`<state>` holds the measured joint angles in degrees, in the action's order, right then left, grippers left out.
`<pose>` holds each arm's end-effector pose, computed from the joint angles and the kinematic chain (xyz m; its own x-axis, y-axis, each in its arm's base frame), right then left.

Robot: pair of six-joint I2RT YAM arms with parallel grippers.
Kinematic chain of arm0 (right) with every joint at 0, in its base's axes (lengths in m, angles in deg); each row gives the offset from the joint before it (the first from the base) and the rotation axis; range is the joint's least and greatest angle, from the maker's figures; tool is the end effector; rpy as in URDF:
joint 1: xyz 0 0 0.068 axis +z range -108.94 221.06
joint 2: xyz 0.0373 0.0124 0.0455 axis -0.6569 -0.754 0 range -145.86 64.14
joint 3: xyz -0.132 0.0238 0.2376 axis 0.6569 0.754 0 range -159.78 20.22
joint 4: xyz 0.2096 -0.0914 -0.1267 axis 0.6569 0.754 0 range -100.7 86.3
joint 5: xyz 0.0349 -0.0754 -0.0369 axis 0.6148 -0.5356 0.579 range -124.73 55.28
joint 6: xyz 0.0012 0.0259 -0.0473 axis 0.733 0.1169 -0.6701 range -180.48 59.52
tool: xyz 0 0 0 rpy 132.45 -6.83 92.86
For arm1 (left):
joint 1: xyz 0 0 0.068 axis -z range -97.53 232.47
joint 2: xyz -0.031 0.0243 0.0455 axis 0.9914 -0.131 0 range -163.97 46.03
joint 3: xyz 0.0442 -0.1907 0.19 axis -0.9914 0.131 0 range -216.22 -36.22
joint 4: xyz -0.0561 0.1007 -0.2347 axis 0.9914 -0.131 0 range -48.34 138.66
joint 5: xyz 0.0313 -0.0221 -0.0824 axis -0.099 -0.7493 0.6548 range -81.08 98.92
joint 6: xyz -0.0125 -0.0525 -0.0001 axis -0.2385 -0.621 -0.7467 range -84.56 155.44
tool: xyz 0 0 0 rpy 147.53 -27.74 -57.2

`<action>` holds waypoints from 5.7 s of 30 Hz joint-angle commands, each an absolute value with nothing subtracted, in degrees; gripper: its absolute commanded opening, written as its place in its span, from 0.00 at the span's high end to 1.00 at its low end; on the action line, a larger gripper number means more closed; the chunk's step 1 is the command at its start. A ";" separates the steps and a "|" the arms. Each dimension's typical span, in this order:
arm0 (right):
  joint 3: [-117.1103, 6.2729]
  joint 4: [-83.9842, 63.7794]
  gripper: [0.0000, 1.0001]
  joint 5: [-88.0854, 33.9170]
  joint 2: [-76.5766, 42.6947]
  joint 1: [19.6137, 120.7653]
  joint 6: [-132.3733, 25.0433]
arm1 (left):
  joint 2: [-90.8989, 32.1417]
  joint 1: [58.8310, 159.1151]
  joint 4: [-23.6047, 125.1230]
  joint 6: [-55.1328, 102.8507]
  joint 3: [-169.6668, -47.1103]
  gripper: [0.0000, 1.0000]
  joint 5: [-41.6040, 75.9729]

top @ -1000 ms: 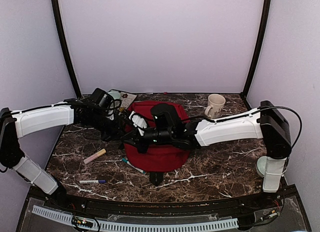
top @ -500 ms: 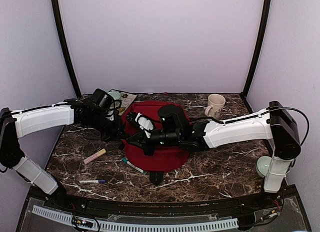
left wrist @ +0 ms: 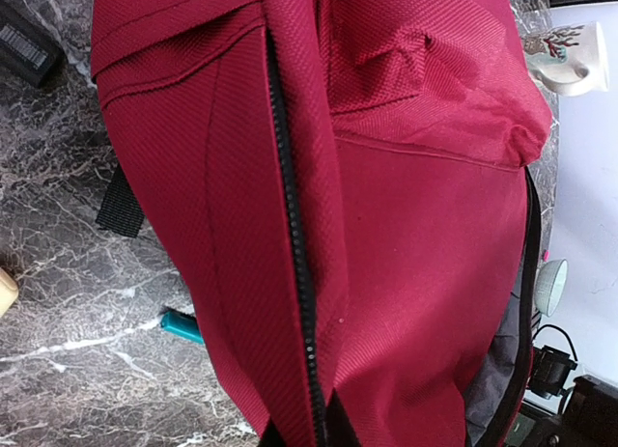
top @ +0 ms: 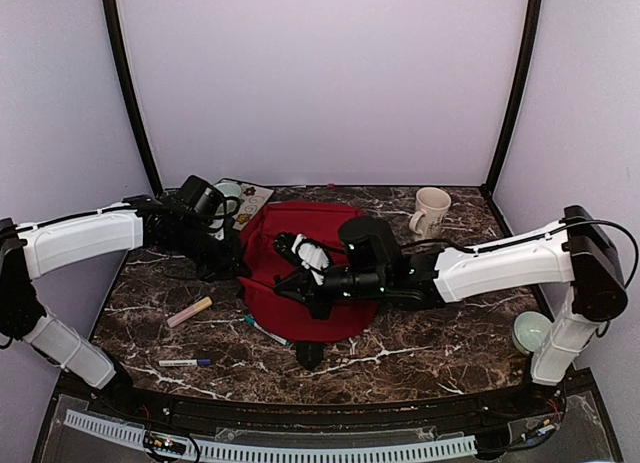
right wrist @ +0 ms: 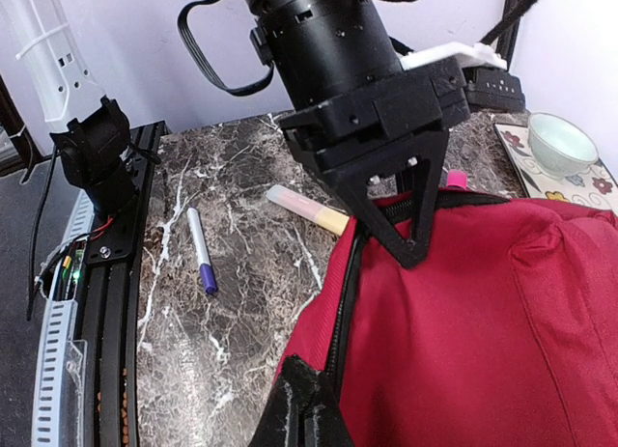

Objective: Pack the student bag
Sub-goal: Zip the student bag into the largest pocket of the bag, then hold the largest pocket of the student bag, then zip the student bag into the largest pocket of the bag, then hold the largest pocket of the student bag.

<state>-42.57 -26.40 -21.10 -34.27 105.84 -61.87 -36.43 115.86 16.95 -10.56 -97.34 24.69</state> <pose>0.1607 0.3607 0.2438 -0.1215 -0.3134 -0.9418 -0.9768 0.2063 0.0574 0.2456 -0.1735 0.2554 -0.9425 -0.2079 -0.2615 -0.0173 0.8121 -0.5833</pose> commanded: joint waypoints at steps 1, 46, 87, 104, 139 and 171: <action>-39.80 -27.87 1.00 -22.51 -30.41 105.87 -62.15 | -32.99 115.52 14.34 -6.97 -96.37 1.00 22.45; -63.22 -24.57 1.00 -15.08 -47.53 108.47 -62.83 | -20.70 115.43 -0.39 -6.53 -101.71 0.21 16.79; -41.27 -23.35 1.00 -24.31 -31.70 106.08 -63.73 | -23.71 113.24 4.62 -4.73 -93.76 1.00 16.08; -40.70 -13.97 1.00 -27.84 -23.27 109.11 -64.53 | -35.27 114.28 8.97 5.72 -105.43 1.00 26.12; -47.82 -22.58 1.00 -26.22 -31.55 110.03 -67.95 | -30.63 120.17 -4.96 -7.39 -111.40 0.18 21.55; -44.10 -20.53 1.00 -24.82 -27.83 107.91 -69.63 | -29.42 122.92 6.60 -21.28 -98.22 1.00 21.51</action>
<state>-46.22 -17.11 -25.05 -31.71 108.72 -69.08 -30.37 122.85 7.49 -21.44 -99.33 24.47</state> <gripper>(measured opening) 0.008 0.041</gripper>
